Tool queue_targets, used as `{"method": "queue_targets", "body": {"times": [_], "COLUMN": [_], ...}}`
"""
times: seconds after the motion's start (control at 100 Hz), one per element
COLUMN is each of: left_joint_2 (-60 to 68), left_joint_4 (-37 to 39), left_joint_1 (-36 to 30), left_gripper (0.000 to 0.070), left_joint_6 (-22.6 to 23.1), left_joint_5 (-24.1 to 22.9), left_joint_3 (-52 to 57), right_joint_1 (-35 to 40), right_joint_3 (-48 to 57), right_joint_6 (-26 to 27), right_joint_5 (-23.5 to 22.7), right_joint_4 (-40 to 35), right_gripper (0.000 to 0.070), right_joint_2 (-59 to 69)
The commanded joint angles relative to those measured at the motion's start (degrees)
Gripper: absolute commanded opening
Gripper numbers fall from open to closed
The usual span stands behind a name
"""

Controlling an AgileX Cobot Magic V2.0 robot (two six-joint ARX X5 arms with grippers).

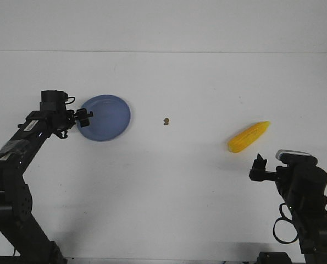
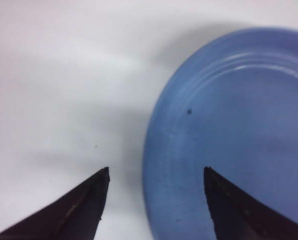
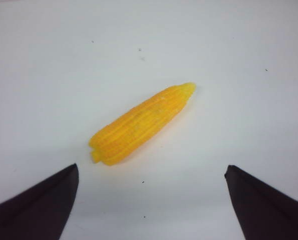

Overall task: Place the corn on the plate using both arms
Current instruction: 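Grip the blue plate's rim with the left gripper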

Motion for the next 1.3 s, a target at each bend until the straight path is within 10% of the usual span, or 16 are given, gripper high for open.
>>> {"method": "queue_targets", "body": {"times": [0.0,0.56,0.92,1.29], "left_joint_2": [1.99,3.67,4.33,1.20], "left_joint_4": [-0.22,0.13,-0.70,-2.58], "left_joint_1": [0.22,0.20,0.20,0.81], "left_gripper": [0.0395,0.0412,0.0000,0.0007], "left_joint_6": [0.52,1.86,3.28,2.27], "left_joint_5": [-0.20,-1.22,-1.22,6.80], "left_joint_3": [1.25,1.25,1.25,1.25], "right_joint_1": [0.04,0.04,0.04,0.04], "right_joint_3": [1.05,1.05,1.05,1.05], "right_joint_6": [0.42,0.44,0.46,0.46], "right_joint_5": [-0.02,-0.02,-0.02,-0.02], "right_joint_4": [0.48,0.57,0.57,0.59], "right_gripper": [0.0617,0.0617,0.0617,0.0617], "right_joint_2": [0.15,0.15,0.15,0.15]}}
